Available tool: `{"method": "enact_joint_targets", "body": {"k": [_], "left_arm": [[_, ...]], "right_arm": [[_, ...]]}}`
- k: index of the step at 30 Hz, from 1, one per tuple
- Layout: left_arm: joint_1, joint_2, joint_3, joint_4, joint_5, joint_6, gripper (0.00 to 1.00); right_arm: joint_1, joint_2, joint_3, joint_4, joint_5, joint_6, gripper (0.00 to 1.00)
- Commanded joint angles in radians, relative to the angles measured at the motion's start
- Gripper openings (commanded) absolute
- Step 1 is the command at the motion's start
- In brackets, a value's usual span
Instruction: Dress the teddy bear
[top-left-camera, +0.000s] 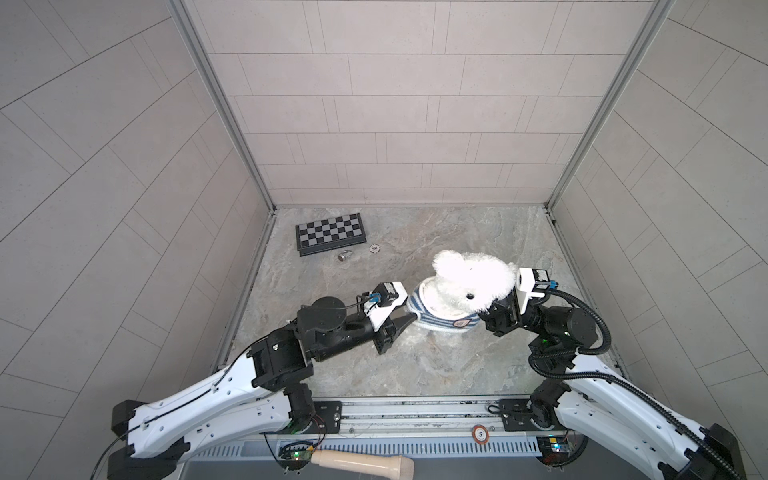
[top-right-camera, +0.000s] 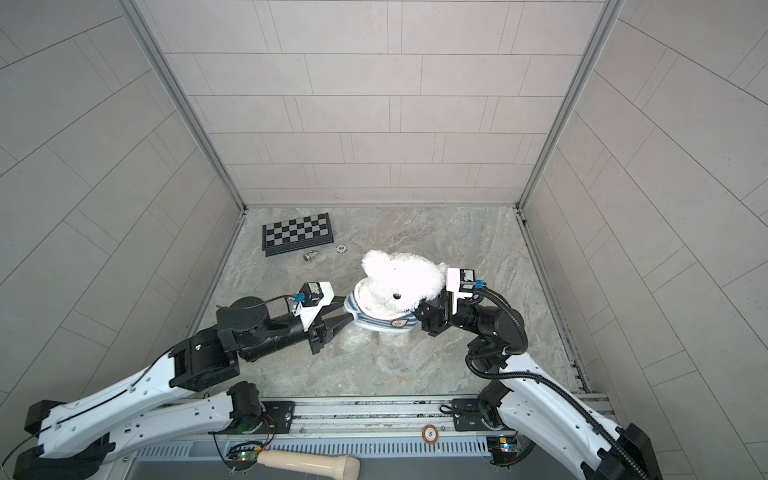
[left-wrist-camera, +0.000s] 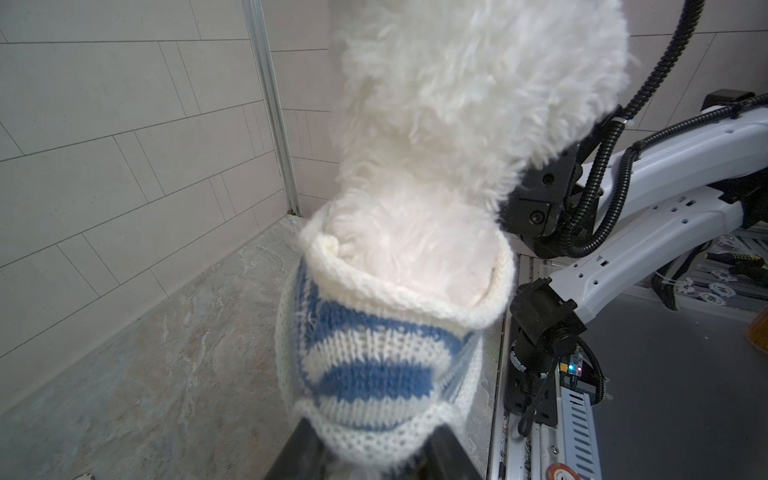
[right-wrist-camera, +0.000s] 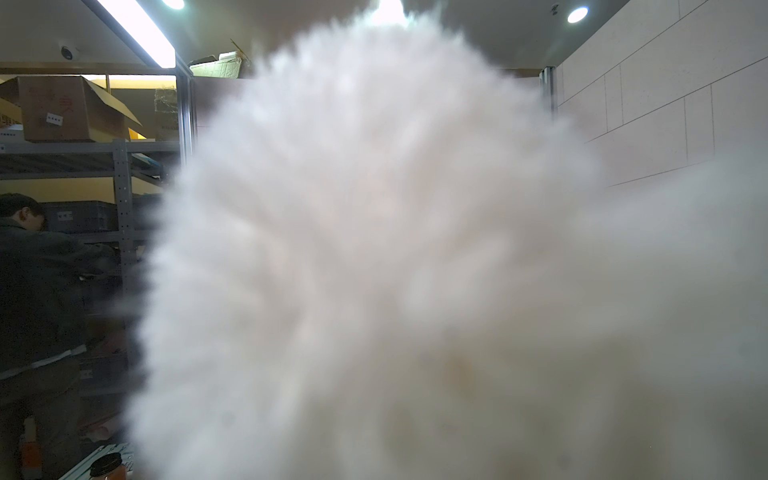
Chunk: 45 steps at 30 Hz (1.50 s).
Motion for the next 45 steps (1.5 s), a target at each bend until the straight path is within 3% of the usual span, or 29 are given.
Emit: {"method": "enact_joint_targets", "body": {"k": [1,6,13,20,22,24,26,37,45], "left_arm": [[-0.004,0.009,0.031,0.032,-0.003,0.008,0.34],[-0.004,0.047,0.053,0.02,0.005,0.02,0.25],[-0.004,0.074,0.076,0.03,0.026,0.024,0.31],[-0.004,0.026,0.038,0.03,0.032,-0.017,0.11],[-0.004,0.015,0.025,0.026,0.029,-0.029,0.17],[-0.004,0.009,0.017,0.021,0.012,-0.034,0.3],[-0.004,0.01,0.014,0.015,-0.005,-0.033,0.34],[-0.004,0.094,0.052,0.034,-0.033,-0.024,0.35],[-0.004,0.14,0.068,0.053,-0.041,-0.009,0.26]], "right_arm": [[0.003,-0.011,0.02,0.079,-0.004,0.016,0.0],[0.003,0.002,0.018,0.106,-0.003,0.03,0.0],[0.004,0.017,0.017,0.106,0.003,0.032,0.0],[0.005,-0.02,0.053,-0.091,0.0,-0.045,0.0],[0.004,-0.025,0.059,-0.124,-0.004,-0.056,0.0],[0.004,-0.024,0.063,-0.139,-0.007,-0.058,0.0],[0.005,-0.018,0.062,-0.129,-0.01,-0.051,0.0],[0.029,0.0,0.056,-0.052,-0.01,-0.016,0.0],[0.032,0.02,0.055,0.008,-0.011,0.024,0.0]]}}
